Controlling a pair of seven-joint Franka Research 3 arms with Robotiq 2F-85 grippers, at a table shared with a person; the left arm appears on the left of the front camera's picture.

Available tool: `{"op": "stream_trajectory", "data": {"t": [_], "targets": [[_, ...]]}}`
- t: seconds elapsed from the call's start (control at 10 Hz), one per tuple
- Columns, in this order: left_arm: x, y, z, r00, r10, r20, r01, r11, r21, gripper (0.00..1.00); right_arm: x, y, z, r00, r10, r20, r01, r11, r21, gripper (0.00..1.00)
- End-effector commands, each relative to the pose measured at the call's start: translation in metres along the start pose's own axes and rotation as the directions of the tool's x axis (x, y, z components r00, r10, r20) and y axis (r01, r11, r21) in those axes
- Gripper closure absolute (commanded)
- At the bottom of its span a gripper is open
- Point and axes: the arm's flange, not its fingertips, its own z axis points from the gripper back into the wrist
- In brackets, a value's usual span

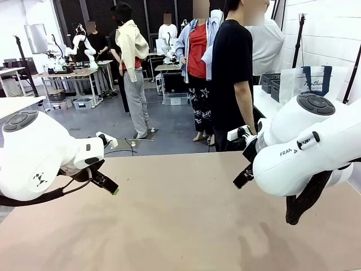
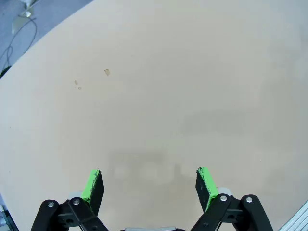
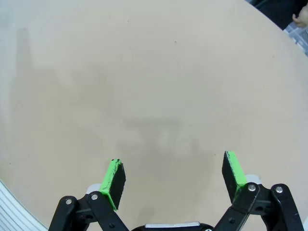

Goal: Transfer purchased items from the store into the shopping bag.
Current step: Open the Reusable shopping bag in the center of the table.

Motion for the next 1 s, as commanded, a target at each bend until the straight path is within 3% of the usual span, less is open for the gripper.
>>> {"op": "stream_trajectory", "data": {"t": [0.0,0.2,0.6,0.9], "targets": [[0.0,0.001,0.0,1.0,0.002,0.0,-0.002,1.0,0.0,0.0,0.0,0.0,0.0,1.0,0.001,0.0,-0.001,1.0,-0.001,0.0],[0.0,0.0,0.0,1.0,0.0,0.0,0.0,1.0,0.0,0.0,0.0,0.0,0.0,1.0,0.0,0.0,0.0,1.0,0.0,0.0],[0.004,-0.016,0.029,1.0,-0.03,-0.001,0.029,0.975,-0.221,0.0,0.008,0.026,0.017,0.998,0.052,-0.03,-0.047,0.987,0.153,0.0],[0.01,-0.023,0.057,0.997,-0.07,0.025,0.075,0.938,-0.338,0.0,0.015,0.037,0.04,0.997,0.077,-0.008,-0.074,0.982,0.175,0.0]]}}
